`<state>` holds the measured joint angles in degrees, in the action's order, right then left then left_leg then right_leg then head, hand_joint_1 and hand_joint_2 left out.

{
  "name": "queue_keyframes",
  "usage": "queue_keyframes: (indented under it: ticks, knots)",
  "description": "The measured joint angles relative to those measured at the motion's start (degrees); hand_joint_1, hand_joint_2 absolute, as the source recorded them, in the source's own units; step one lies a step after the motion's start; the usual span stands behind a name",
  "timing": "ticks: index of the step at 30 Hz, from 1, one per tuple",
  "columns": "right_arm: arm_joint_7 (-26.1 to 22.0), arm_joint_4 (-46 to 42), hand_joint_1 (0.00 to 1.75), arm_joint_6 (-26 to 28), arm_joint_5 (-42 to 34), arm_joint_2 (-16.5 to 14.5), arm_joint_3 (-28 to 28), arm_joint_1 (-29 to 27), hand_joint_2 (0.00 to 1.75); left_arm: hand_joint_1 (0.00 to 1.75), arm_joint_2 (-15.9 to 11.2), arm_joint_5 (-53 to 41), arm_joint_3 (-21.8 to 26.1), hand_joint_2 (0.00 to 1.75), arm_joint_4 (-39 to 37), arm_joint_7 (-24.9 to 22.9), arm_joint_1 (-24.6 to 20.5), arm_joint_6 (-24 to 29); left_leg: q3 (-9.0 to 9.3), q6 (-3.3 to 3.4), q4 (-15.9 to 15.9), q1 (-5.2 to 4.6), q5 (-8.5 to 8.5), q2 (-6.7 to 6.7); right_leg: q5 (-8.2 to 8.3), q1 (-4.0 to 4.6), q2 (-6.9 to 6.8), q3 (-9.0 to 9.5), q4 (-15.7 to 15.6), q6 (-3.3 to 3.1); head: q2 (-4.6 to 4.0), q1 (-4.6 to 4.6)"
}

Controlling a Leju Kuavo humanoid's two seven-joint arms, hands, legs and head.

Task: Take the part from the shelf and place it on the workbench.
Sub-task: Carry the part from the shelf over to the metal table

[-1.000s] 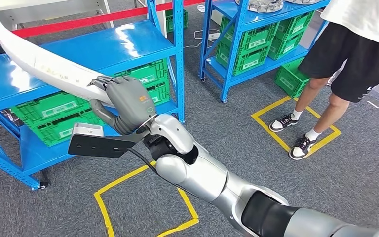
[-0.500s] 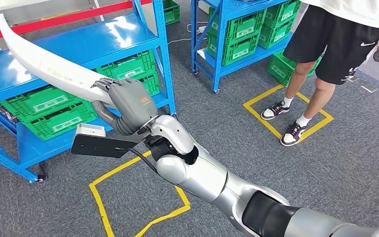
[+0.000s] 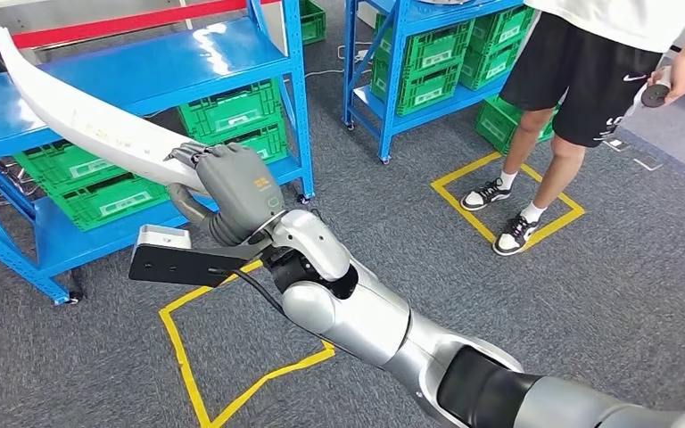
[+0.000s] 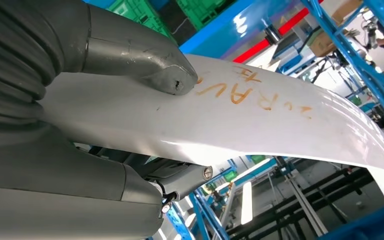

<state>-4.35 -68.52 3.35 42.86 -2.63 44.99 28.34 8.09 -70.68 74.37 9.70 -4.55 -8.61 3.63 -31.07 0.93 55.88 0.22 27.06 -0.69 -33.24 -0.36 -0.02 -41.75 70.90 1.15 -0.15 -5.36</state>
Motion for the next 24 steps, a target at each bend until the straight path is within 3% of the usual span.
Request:
queue_keyframes:
  ticks: [1, 3, 4, 5, 7, 8, 10, 11, 12, 14, 15, 16, 17, 18, 20, 22, 24]
  knots:
    - [0.17, -0.02, 1.75, 0.05, 0.3, 0.01, 0.03, -0.23, 1.75, 0.0, 0.0, -0.02, -0.01, 1.75, -0.01, 0.07, -0.04, -0.09, -1.08, -0.06, 0.22, 0.03, -0.69, -0.04, -0.41, -0.16, 0.0, -0.11, 2.71, 0.2, 0.0, 0.01]
    - [0.61, -0.1, 1.75, -0.19, 0.83, -0.02, 0.11, -0.49, 1.75, 0.0, 0.0, 0.12, -0.01, 1.75, -0.02, 0.28, -0.09, -0.17, -3.48, -0.4, 0.96, 0.19, -1.95, -0.12, 2.27, -0.44, -0.01, 2.21, 2.85, 0.47, 0.0, 0.0]
    - [0.75, -0.16, 1.75, -0.43, 1.02, -0.07, 0.15, -0.45, 1.75, 0.0, -0.01, 0.31, 0.0, 1.75, -0.02, 0.39, -0.13, -0.16, -4.64, -0.67, 1.48, 0.29, -2.51, -0.14, 3.57, -0.58, -0.01, 4.87, 0.15, 0.52, 0.0, -0.02]
    - [0.77, -0.25, 1.75, -0.75, 1.11, -0.21, 0.18, -0.29, 1.75, 0.0, -0.02, 0.55, 0.01, 1.75, -0.01, 0.52, -0.17, -0.09, -5.73, -0.99, 2.05, 0.3, -2.98, -0.11, 3.66, -0.62, 0.0, 8.19, -3.9, 0.5, 0.0, -0.05]
    - [0.43, -0.34, 1.75, -1.44, 0.97, -0.58, 0.25, 0.23, 1.75, 0.0, -0.05, 1.07, 0.01, 1.75, 0.01, 1.05, -0.2, 0.17, -7.01, -1.71, 2.83, 0.26, -3.84, -0.05, 1.63, -0.45, 0.15, 13.08, -10.98, -0.05, 0.0, -0.1]
    - [0.1, -0.31, 1.75, -1.81, 0.77, -0.76, 0.31, 0.52, 1.75, 0.0, -0.06, 1.22, 0.01, 1.75, 0.01, 1.84, -0.16, 0.29, -7.29, -2.13, 2.82, 0.27, -4.32, -0.04, 0.76, -0.25, 0.22, 13.92, -12.73, -0.51, 0.0, -0.11]
    - [-0.79, -0.05, 1.75, -2.18, 0.21, -1.06, 0.42, 0.86, 1.75, 0.0, -0.07, 1.4, 0.01, 1.75, 0.02, 3.96, 0.12, 0.41, -7.53, -2.96, 2.42, 0.51, -5.04, -0.02, 1.26, -0.12, 0.15, 13.27, -13.34, -1.58, 0.0, -0.11]
    - [-1.31, 0.18, 1.75, -2.15, -0.03, -1.26, 0.48, 0.93, 1.75, 0.0, -0.05, 1.51, 0.01, 1.75, 0.02, 4.95, 0.33, 0.43, -7.87, -3.3, 2.78, 0.64, -4.35, 0.03, 1.84, -0.14, 0.08, 12.85, -13.47, -2.17, 0.0, -0.04]
    - [-1.82, 0.42, 1.75, -1.98, -0.21, -1.45, 0.51, 0.93, 1.75, 0.0, -0.02, 1.64, 0.01, 1.75, 0.01, 5.58, 0.55, 0.45, -8.41, -3.55, 4.08, 0.72, -2.61, 0.12, 2.49, -0.22, 0.0, 12.37, -13.66, -2.68, 0.0, 0.05]
    - [-2.6, 0.86, 1.75, -1.55, -0.36, -1.69, 0.61, 0.88, 1.75, 0.0, 0.04, 1.84, 0.01, 1.75, -0.02, 6.22, 0.83, 0.51, -10.18, -3.92, 9.93, 0.78, 2.8, 0.3, 3.69, -0.22, -0.06, 11.25, -13.76, -3.28, 0.0, 0.24]
    - [-2.87, 1.08, 1.75, -1.33, -0.34, -1.72, 0.65, 0.8, 1.75, 0.0, 0.03, 1.85, 0.01, 1.75, -0.02, 6.35, 0.9, 0.45, -11.06, -4.07, 13.66, 0.79, 4.83, 0.35, 4.24, -0.16, -0.07, 10.57, -13.72, -3.37, 0.0, 0.28]
    - [-3.08, 1.31, 1.75, -1.08, -0.27, -1.72, 0.71, 0.71, 1.75, 0.0, -0.02, 1.84, 0.01, 1.75, -0.01, 6.32, 0.93, 0.24, -11.55, -4.16, 16.68, 0.79, 5.57, 0.39, 4.76, -0.1, -0.09, 9.91, -13.63, -3.36, 0.0, 0.28]
    - [-3.26, 1.51, 1.75, -0.8, -0.16, -1.72, 0.75, 0.63, 1.75, 0.0, -0.1, 1.79, 0.01, 1.75, -0.01, 6.16, 0.94, -0.12, -11.28, -4.18, 18.2, 0.78, 5.12, 0.41, 5.25, -0.06, -0.11, 9.25, -13.51, -3.29, 0.0, 0.28]
    - [-3.39, 1.67, 1.75, -0.51, -0.04, -1.72, 0.79, 0.6, 1.75, 0.0, -0.22, 1.73, 0.01, 1.75, 0.0, 5.93, 0.92, -0.48, -10.01, -4.11, 17.64, 0.78, 3.81, 0.41, 5.68, -0.04, -0.12, 8.65, -13.38, -3.17, 0.0, 0.28]
    - [-3.49, 1.76, 1.75, -0.13, 0.11, -1.75, 0.83, 0.72, 1.75, 0.0, -0.49, 1.63, 0.01, 1.75, 0.01, 5.53, 0.8, -0.93, -4.7, -3.71, 11.07, 0.66, 1.66, 0.03, 6.3, 0.03, -0.31, 7.82, -13.08, -2.85, 0.0, 0.28]
    - [-3.54, 1.66, 1.75, 0.01, 0.13, -1.79, 0.83, 0.99, 1.75, 0.0, -0.83, 1.71, 0.01, 1.75, 0.04, 5.5, 0.48, -0.99, 0.22, -3.01, 3.87, 0.23, 1.92, -0.87, 6.73, 0.22, -0.76, 7.43, -12.83, -2.37, 0.0, 0.29]
    - [-3.64, 1.51, 1.75, -0.04, 0.09, -1.78, 0.92, 1.27, 1.75, 0.0, -1.05, 1.82, 0.01, 1.75, 0.08, 5.57, 0.27, -1.03, 1.35, -2.26, 1.36, -0.11, 2.49, -0.95, 7.16, 0.31, -1.43, 7.25, -12.76, -1.71, 0.0, 0.31]
